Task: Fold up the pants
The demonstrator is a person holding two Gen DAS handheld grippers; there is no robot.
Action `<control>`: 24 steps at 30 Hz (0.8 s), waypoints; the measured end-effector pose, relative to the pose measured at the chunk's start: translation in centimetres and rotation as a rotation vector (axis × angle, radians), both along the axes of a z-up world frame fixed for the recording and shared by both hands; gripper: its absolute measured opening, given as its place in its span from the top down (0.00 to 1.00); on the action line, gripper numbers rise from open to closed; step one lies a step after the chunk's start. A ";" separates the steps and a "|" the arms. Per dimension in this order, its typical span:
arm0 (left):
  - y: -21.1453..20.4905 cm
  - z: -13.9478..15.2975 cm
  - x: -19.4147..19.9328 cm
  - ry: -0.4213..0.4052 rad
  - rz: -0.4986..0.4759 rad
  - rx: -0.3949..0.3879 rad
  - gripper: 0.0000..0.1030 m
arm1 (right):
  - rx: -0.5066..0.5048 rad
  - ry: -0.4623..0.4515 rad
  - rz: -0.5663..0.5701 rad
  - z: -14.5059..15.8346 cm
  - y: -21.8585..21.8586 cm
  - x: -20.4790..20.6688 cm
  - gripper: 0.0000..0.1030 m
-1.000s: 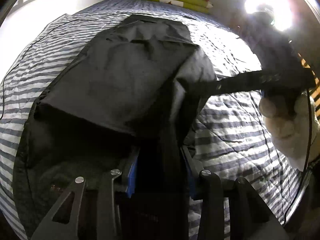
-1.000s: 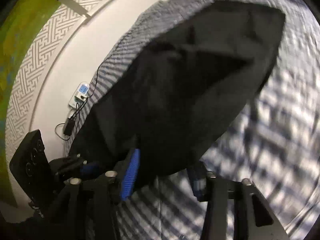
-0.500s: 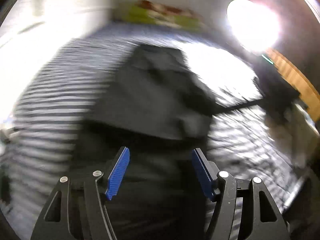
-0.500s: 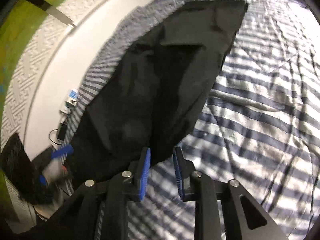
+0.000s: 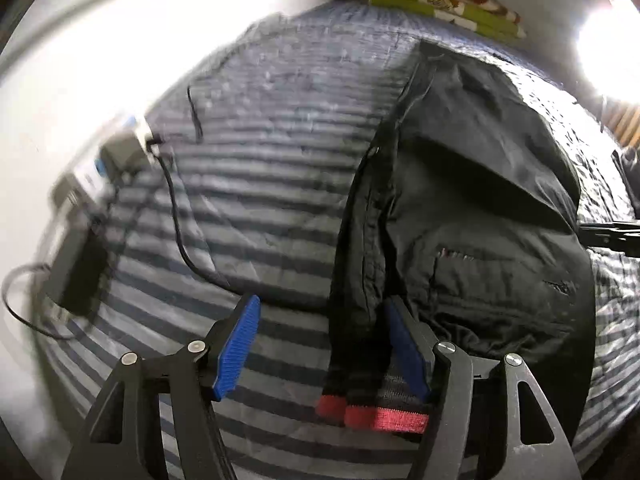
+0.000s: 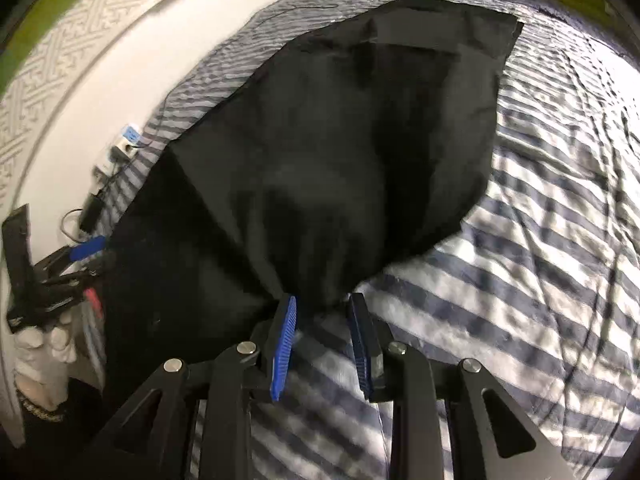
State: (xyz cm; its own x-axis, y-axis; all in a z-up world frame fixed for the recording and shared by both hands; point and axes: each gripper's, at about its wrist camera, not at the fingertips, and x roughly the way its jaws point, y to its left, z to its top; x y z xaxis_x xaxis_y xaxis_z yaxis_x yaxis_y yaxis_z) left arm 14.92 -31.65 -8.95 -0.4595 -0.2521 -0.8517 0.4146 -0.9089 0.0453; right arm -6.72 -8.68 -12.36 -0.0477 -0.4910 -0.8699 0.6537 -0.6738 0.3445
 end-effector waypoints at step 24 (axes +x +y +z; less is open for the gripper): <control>13.9 -3.3 -11.6 0.006 -0.426 0.234 0.36 | -0.301 -0.073 -0.585 1.3 4.3 -29.7 0.58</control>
